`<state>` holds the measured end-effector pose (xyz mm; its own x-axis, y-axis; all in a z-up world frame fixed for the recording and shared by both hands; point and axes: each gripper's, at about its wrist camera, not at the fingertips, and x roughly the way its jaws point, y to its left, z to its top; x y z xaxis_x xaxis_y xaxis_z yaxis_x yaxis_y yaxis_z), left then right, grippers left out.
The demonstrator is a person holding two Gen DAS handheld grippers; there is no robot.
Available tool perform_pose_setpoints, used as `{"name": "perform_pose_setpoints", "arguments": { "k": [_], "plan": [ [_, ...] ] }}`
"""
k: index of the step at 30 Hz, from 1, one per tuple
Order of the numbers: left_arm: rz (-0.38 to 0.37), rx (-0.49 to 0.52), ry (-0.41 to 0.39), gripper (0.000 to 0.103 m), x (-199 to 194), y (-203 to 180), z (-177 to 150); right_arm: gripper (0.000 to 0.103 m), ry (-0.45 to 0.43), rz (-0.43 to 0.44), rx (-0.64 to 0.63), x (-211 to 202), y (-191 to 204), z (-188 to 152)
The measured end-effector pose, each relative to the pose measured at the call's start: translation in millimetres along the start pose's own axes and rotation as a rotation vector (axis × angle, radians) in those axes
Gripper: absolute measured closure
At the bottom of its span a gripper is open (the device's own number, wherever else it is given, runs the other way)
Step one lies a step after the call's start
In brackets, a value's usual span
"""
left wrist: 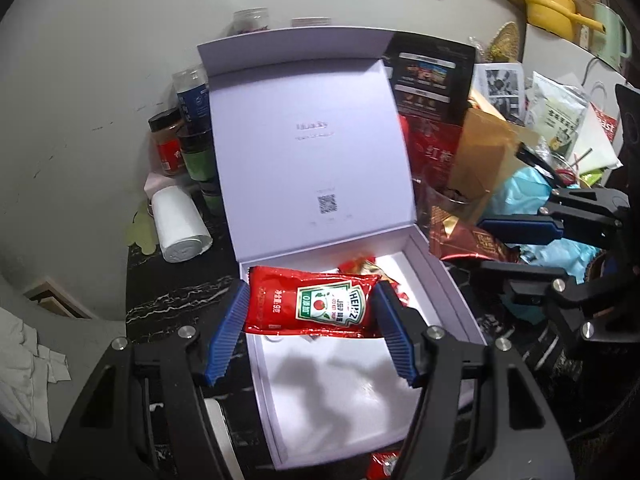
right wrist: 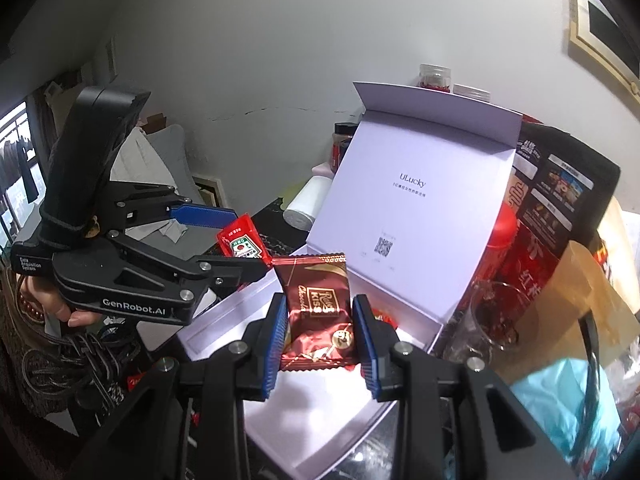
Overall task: Organize objects
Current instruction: 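Carry the ketchup packet into the box with left tool while right carries the chocolate packet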
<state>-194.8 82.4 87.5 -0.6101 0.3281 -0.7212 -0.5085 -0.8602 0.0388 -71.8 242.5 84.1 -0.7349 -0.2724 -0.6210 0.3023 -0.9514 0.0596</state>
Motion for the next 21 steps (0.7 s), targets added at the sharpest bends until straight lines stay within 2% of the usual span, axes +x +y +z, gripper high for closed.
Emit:
{"name": "perform_pose_setpoints", "arguments": {
  "k": [5, 12, 15, 17, 21],
  "plan": [
    [-0.018, -0.029, 0.035, 0.04, 26, 6, -4, 0.07, 0.024, 0.005, 0.024, 25, -8, 1],
    [-0.041, -0.053, 0.085, 0.04, 59, 1, -20, 0.07, 0.088, 0.011, 0.041, 62, -15, -16],
    [-0.025, -0.071, 0.095, 0.04, 68, -2, -26, 0.07, 0.101, 0.042, 0.045, 75, -18, -26],
    [-0.02, -0.095, 0.091, 0.04, 74, -2, -27, 0.07, 0.147, 0.056, 0.03, 86, -19, -30],
    [-0.018, -0.154, 0.102, 0.04, 84, -1, -27, 0.07, 0.154, 0.063, 0.029, 89, -25, -34]
  ]
}}
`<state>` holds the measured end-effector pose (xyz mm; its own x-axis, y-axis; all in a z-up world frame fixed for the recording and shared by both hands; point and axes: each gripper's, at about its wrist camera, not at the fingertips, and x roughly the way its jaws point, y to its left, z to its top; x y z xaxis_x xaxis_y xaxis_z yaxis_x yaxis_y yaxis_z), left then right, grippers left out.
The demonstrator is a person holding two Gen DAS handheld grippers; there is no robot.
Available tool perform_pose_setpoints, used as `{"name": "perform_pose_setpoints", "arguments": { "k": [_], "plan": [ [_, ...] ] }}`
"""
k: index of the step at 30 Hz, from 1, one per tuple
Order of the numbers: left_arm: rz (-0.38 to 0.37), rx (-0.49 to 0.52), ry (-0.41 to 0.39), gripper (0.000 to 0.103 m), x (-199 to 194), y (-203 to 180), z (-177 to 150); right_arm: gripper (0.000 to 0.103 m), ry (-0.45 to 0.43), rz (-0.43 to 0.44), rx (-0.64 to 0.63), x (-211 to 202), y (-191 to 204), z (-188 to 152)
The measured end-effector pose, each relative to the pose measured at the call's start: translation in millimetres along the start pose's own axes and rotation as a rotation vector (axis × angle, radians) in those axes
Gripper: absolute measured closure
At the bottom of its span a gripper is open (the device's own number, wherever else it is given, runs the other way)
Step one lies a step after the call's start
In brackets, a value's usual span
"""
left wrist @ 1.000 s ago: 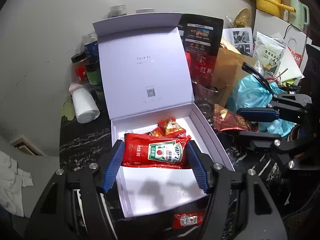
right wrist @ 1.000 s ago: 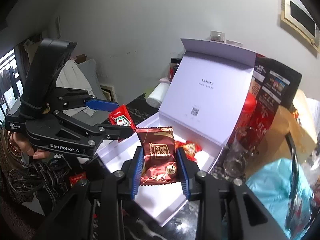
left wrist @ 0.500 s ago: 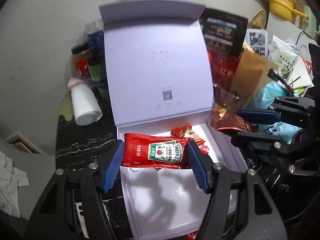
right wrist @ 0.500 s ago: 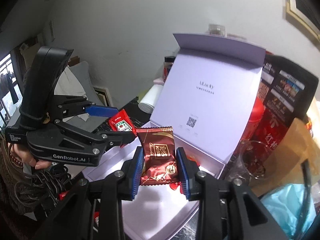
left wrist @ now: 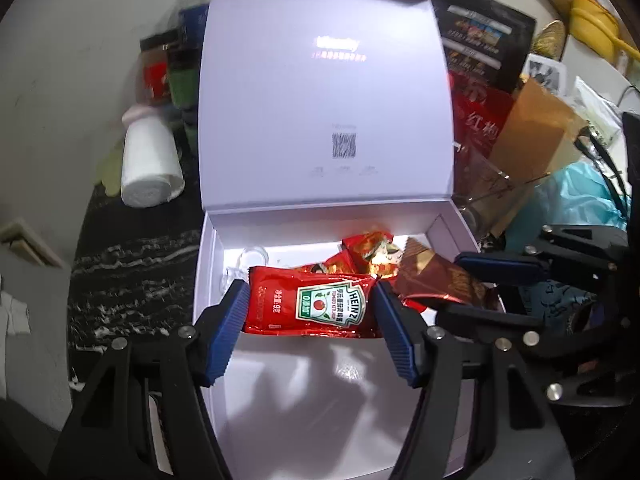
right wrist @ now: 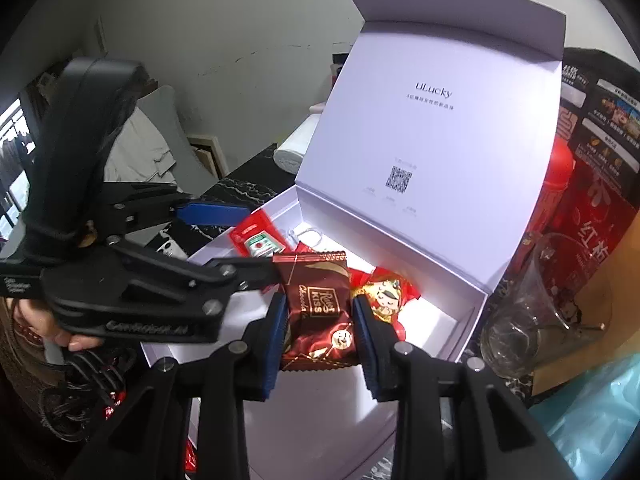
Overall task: Organize objects
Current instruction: 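Carry the ketchup packet into the box with left tool while right carries the chocolate packet, then open both tools to release the packets inside the box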
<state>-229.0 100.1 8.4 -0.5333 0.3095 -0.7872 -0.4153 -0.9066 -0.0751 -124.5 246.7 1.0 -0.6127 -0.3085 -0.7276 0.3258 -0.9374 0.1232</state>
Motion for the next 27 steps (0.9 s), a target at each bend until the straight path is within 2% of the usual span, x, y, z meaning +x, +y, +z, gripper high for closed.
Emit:
{"name": "perform_pose_setpoints", "arguments": {
  "k": [3, 6, 11, 14, 17, 23, 27],
  "plan": [
    [0.027, -0.032, -0.004, 0.04, -1, -2, -3, 0.07, 0.002, 0.002, 0.007, -1, -4, -2],
    [0.097, -0.069, -0.029, 0.04, -8, -2, -8, 0.07, 0.009, -0.007, 0.009, 0, -5, -3],
    [0.159, -0.055, -0.048, 0.04, -16, -7, -17, 0.07, 0.002, -0.009, 0.001, -4, -2, -1],
    [0.139, -0.078, -0.052, 0.04, -17, -7, -18, 0.07, 0.0, 0.011, -0.011, -8, 0, -2],
    [0.121, -0.049, -0.039, 0.04, -8, -12, -17, 0.07, 0.011, 0.032, -0.024, -5, 1, -3],
    [0.091, -0.047, 0.053, 0.04, 25, -16, -25, 0.07, 0.077, 0.007, -0.009, 18, -10, -9],
    [0.11, -0.064, 0.095, 0.04, 39, -11, -31, 0.07, 0.14, 0.026, 0.007, 40, -15, -16]
  ]
}}
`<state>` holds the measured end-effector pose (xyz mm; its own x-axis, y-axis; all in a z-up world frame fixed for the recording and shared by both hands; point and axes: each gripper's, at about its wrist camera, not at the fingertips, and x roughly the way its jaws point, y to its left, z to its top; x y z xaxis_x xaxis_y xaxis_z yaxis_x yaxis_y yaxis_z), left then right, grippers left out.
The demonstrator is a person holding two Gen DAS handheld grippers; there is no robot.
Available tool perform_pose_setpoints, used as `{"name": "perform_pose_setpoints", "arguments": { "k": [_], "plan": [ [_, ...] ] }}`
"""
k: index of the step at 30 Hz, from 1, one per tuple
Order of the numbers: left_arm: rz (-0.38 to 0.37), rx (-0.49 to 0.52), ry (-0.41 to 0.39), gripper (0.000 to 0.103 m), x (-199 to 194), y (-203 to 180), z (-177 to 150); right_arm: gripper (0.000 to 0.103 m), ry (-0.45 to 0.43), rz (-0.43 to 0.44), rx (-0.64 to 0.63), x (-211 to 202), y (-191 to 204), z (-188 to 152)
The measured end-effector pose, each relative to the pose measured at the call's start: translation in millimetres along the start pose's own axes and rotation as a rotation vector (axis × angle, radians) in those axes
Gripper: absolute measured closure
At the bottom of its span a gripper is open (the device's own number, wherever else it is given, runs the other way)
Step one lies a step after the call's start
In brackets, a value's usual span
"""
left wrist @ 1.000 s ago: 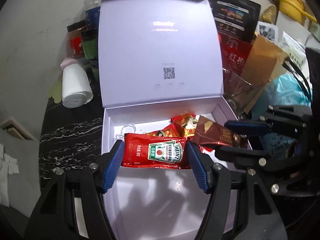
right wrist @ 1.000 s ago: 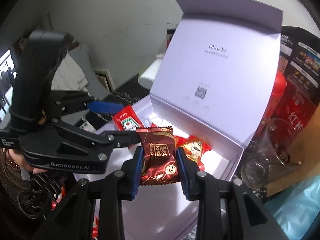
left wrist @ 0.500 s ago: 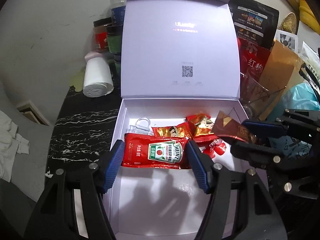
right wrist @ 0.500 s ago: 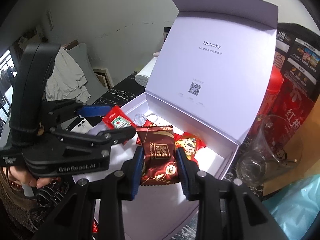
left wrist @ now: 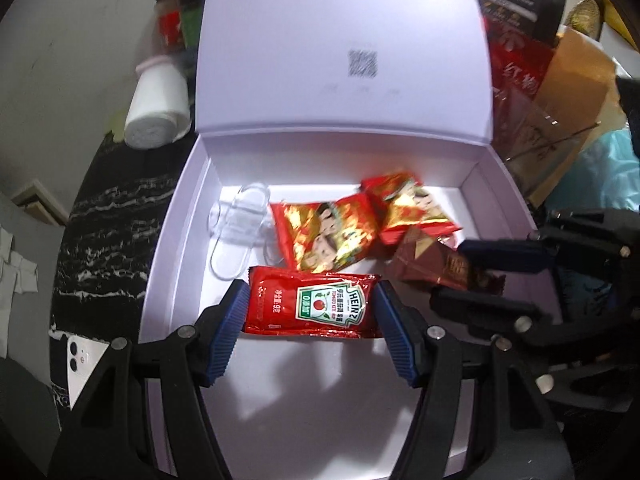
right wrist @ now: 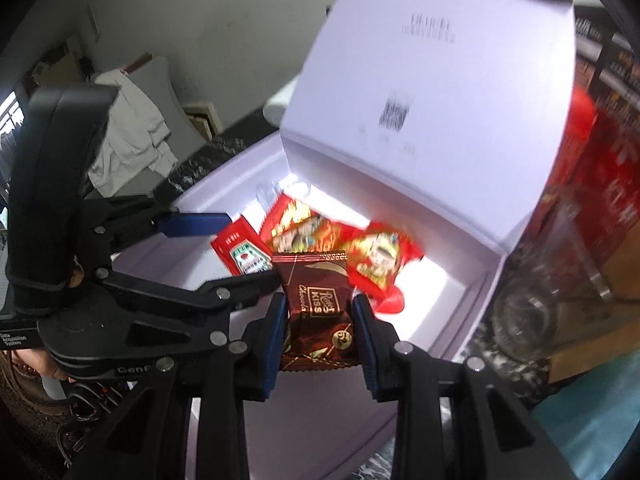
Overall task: Organize objects
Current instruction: 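Open both tools to release the packets inside the box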
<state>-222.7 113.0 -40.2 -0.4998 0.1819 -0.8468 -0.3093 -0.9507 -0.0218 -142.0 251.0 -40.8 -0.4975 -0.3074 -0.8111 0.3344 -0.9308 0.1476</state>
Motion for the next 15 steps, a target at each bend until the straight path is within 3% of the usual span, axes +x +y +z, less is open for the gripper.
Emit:
{"name": "perform_pose_setpoints", "arguments": {
  "k": [4, 15],
  "plan": [
    [0.018, -0.014, 0.002, 0.039, 2, 1, 0, 0.069, 0.033, -0.04, -0.026, 16, 2, -4],
    [0.05, -0.042, 0.016, 0.037, 3, 1, -1, 0.06, 0.057, -0.04, -0.035, 20, 8, -6]
  ]
}}
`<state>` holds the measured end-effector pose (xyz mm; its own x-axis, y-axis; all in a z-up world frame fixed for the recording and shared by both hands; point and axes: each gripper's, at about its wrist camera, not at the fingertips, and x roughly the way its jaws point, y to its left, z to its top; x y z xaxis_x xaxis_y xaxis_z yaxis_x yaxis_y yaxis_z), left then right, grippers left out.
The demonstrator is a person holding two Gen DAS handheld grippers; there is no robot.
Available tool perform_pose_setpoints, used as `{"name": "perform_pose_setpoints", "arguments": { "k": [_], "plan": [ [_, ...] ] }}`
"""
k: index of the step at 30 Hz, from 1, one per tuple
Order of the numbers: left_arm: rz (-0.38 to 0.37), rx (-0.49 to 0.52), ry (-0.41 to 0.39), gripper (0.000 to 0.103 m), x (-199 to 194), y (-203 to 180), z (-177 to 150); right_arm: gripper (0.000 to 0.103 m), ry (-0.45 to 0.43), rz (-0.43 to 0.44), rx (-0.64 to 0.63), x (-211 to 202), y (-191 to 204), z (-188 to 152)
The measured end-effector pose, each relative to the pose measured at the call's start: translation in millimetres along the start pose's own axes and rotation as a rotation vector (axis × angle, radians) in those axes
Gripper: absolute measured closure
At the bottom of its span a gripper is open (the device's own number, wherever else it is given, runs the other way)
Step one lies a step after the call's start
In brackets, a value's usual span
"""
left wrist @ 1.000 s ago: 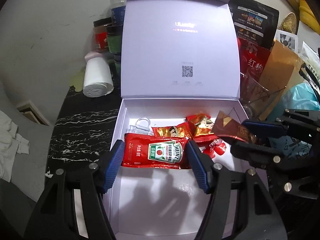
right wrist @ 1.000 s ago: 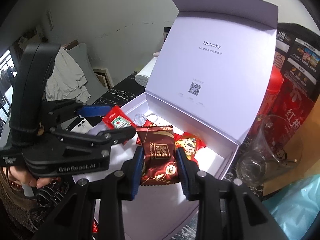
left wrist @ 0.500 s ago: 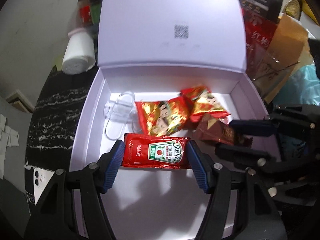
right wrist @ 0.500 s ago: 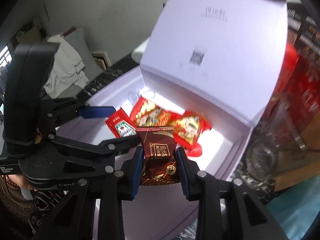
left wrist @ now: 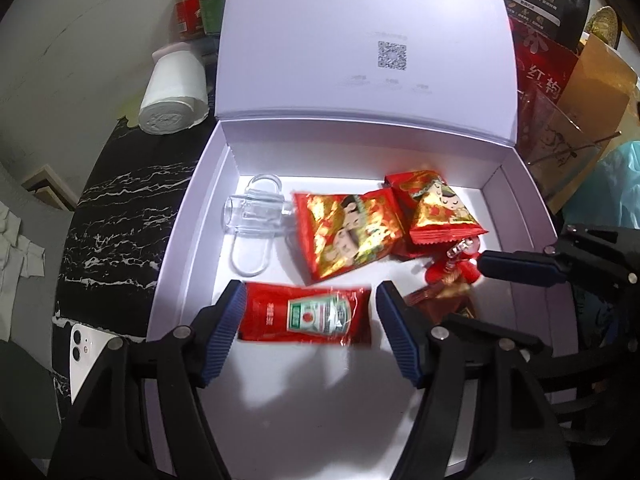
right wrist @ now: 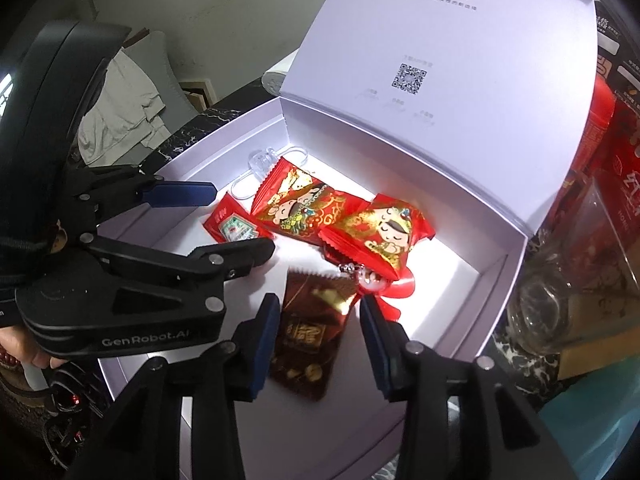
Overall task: Organize objects
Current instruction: 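Open both tools to release the packets inside the box, then withdraw both tools from the box toward the remaining packets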
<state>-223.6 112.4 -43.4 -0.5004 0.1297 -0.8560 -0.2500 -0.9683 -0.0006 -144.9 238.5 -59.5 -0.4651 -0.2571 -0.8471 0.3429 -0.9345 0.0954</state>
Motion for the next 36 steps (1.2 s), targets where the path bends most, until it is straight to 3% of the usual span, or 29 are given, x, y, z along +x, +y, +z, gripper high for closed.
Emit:
{"name": "perform_pose_setpoints", "arguments": {
  "k": [5, 9, 22, 32, 36],
  "plan": [
    [0.027, -0.012, 0.004, 0.037, -5, 1, -2, 0.056, -0.013, -0.023, 0.024, -7, 4, -8],
    [0.022, -0.039, -0.003, 0.033, -17, -1, -4, 0.05, -0.053, 0.006, 0.048, -24, 9, -21],
    [0.03, -0.078, -0.111, 0.029, -77, 5, -11, 0.049, -0.183, -0.053, 0.11, -79, 9, -23],
    [0.081, -0.123, -0.123, 0.028, -113, 18, -39, 0.049, -0.215, -0.044, 0.076, -107, 37, -36],
    [0.069, -0.138, -0.126, 0.027, -120, 21, -51, 0.049, -0.215, -0.032, 0.066, -113, 48, -42]
  ]
}}
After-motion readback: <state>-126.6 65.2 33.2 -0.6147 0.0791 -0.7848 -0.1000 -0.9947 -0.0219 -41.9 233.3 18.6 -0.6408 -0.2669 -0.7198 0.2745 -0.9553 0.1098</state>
